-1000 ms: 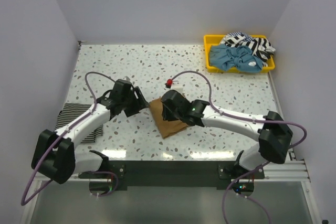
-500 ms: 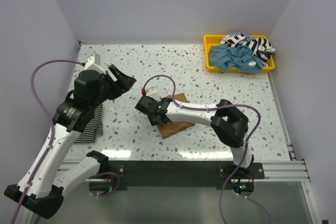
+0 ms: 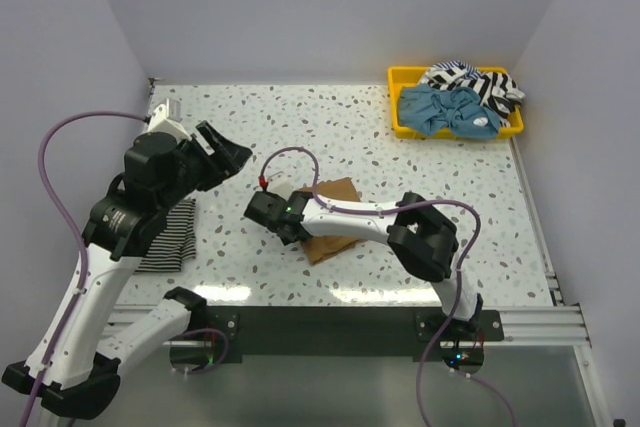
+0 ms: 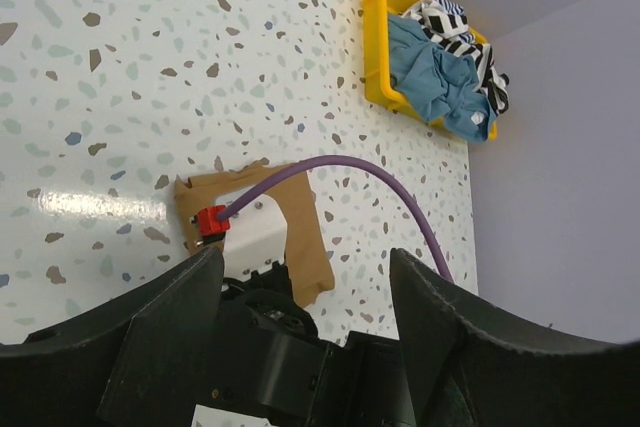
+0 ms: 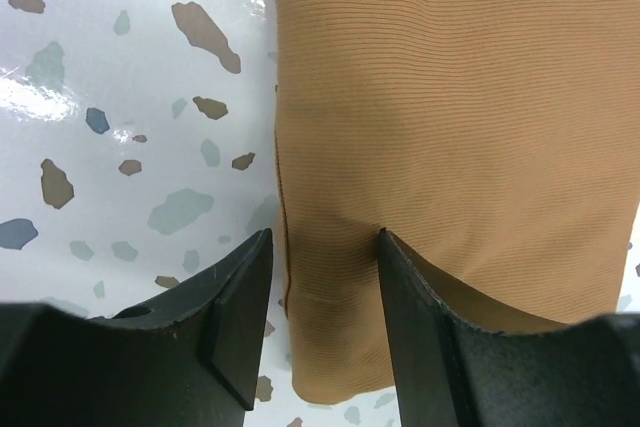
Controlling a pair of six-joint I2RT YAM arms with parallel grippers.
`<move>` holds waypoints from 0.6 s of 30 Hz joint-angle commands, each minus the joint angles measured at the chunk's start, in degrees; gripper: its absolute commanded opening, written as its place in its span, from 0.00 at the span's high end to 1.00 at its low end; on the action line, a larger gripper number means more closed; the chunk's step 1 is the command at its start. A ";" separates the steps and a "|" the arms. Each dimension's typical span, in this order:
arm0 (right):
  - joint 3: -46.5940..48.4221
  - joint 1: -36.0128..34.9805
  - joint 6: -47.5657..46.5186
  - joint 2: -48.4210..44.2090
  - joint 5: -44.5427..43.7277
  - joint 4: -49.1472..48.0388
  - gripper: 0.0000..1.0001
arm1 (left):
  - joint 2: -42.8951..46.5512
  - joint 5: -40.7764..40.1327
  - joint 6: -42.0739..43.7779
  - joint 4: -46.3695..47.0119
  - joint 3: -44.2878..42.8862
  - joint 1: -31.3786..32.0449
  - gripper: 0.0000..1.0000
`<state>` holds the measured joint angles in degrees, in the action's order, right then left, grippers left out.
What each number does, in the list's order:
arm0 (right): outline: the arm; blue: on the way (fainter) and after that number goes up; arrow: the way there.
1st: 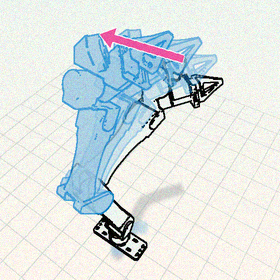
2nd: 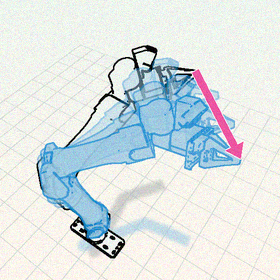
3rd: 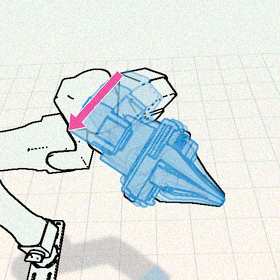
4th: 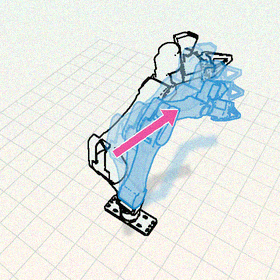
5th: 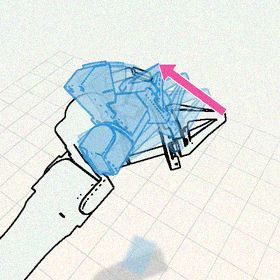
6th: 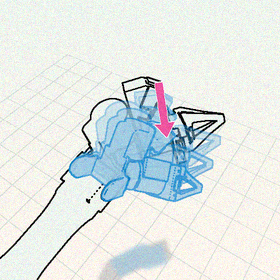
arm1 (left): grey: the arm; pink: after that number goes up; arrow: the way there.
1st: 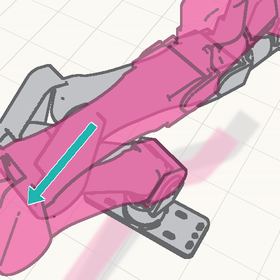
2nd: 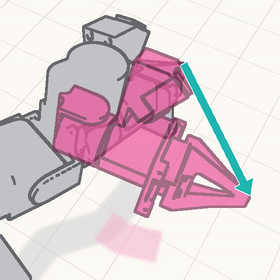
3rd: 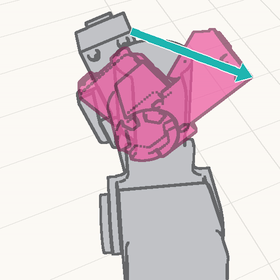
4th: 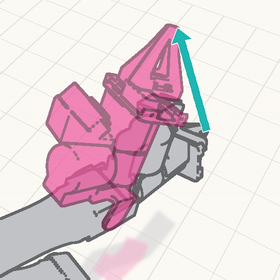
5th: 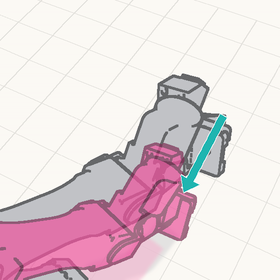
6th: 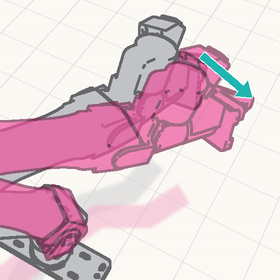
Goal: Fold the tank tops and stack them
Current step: Neatly place the folded tank top to the corner
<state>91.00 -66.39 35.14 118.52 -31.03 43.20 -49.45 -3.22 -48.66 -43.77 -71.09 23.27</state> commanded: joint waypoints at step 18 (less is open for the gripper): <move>9.10 -0.06 6.17 6.11 8.26 -4.08 1.00 | 1.11 2.96 1.03 -2.37 -5.73 -0.33 0.29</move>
<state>96.53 -66.32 38.00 124.20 -26.35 43.27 -49.28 -1.30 -48.40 -45.17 -74.50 23.27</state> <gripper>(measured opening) 0.048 0.711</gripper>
